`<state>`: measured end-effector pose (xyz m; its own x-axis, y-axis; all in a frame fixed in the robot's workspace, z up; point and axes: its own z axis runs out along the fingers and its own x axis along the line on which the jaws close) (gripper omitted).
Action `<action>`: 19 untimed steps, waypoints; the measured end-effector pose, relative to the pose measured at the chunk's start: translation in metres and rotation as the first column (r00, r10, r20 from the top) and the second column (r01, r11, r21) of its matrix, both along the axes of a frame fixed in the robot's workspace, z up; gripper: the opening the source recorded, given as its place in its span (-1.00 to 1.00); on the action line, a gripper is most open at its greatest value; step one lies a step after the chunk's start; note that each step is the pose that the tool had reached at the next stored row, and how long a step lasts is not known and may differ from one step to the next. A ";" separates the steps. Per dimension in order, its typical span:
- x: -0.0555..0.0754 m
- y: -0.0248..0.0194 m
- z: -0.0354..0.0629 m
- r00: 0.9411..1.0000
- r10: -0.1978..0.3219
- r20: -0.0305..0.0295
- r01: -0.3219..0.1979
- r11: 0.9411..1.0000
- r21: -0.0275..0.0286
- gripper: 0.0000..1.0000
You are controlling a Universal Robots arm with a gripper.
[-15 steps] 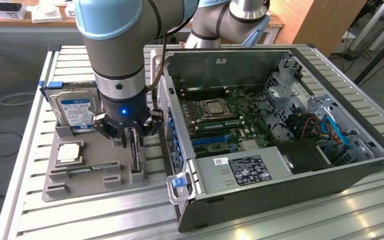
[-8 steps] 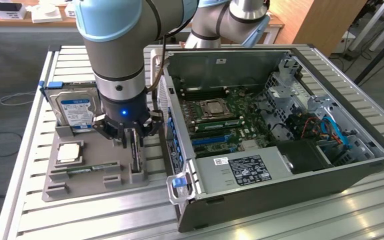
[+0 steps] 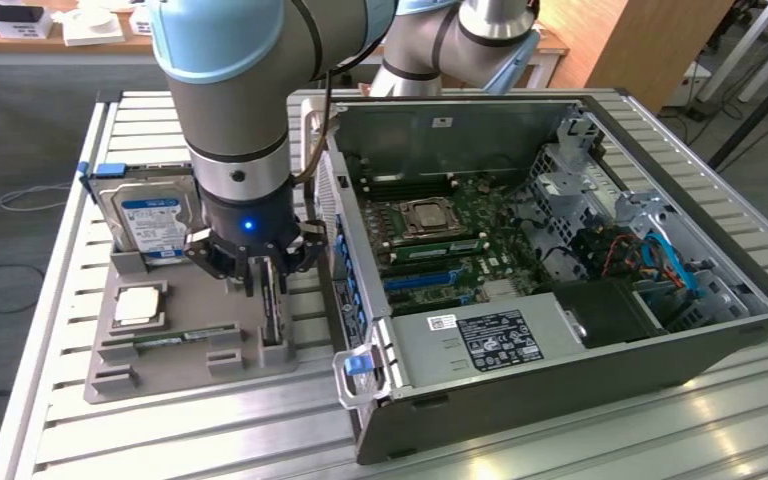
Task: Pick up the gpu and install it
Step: 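Pick up the gpu and move the gpu toward the slot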
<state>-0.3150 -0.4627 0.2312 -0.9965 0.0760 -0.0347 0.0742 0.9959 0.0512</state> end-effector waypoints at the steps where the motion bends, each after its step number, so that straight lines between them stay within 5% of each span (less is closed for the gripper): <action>1: 0.000 0.0000 0.0000 1.000 0.000 0.000 0.000 1.000 0.000 -0.15; 19: 0.002 0.0000 0.0000 1.000 0.000 0.000 0.000 1.000 0.000 -0.31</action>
